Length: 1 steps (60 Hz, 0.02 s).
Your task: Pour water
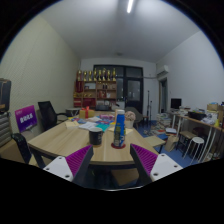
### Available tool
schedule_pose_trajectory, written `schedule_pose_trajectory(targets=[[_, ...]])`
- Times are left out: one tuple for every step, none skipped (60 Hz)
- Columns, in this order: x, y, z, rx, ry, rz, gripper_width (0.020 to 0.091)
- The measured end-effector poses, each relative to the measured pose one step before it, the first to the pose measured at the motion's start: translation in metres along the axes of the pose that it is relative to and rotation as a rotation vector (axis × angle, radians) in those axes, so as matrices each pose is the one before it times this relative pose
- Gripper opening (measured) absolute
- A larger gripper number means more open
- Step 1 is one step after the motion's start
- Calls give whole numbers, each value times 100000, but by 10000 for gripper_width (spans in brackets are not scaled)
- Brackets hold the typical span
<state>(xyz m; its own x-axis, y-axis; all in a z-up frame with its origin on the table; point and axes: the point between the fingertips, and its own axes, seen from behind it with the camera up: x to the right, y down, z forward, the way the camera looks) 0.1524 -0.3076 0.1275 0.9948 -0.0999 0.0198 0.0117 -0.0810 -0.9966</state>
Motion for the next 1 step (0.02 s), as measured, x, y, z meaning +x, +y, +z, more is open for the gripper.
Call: schedule_pose_trajectory(targets=[[-267, 51, -309, 667, -423, 385, 833]])
